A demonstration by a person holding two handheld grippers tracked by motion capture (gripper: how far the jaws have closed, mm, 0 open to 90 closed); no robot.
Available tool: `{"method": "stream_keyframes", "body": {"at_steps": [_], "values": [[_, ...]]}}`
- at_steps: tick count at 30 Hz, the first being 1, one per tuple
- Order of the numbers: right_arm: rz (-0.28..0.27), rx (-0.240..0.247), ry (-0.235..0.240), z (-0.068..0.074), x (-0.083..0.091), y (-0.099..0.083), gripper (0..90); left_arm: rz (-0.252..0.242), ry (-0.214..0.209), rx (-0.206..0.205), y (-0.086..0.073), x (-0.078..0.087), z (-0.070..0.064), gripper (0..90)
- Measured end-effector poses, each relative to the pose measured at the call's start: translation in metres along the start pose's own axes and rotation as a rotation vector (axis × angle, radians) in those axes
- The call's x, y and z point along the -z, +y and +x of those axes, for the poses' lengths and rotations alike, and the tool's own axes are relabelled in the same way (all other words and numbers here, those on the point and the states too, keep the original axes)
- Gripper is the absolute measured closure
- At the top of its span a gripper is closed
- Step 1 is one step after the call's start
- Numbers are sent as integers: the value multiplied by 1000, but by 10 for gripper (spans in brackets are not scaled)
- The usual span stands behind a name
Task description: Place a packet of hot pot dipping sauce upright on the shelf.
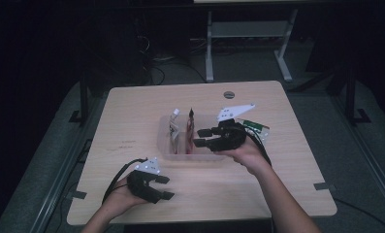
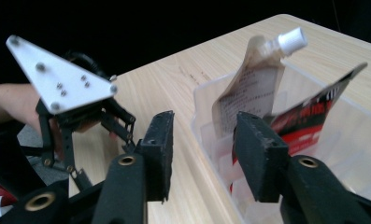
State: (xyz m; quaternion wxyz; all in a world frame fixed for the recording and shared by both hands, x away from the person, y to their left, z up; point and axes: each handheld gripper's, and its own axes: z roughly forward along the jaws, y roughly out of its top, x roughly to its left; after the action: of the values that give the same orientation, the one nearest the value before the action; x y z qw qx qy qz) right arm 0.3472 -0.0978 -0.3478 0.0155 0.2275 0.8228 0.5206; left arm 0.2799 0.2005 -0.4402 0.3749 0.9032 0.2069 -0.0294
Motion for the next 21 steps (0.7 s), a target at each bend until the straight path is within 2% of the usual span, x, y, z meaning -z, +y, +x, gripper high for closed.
{"method": "stream_keyframes", "body": {"at_steps": [7, 8, 11, 13, 14, 17, 19, 21], "values": [[43, 12, -18, 12, 12, -20, 438, -5, 3, 0, 0, 1, 0, 376], [53, 14, -30, 15, 16, -29, 437, -1, 2, 0, 0, 1, 0, 371], [69, 15, -34, 18, 19, -38, 435, -4, 7, -2, 0, 1, 0, 369], [87, 21, -40, 20, 24, -51, 427, -8, 6, 4, -1, 3, 0, 368], [94, 8, -42, 22, 26, -55, 423, -9, 9, 5, -1, 3, 0, 364], [97, 23, -54, 22, 30, -62, 418, -11, 15, 6, -1, 4, -1, 359], [102, 12, -64, 25, 37, -68, 414, -9, 19, -6, 0, 5, -2, 353], [96, 24, -85, 26, 46, -76, 413, 0, 25, -10, 2, 6, -4, 338]]}}
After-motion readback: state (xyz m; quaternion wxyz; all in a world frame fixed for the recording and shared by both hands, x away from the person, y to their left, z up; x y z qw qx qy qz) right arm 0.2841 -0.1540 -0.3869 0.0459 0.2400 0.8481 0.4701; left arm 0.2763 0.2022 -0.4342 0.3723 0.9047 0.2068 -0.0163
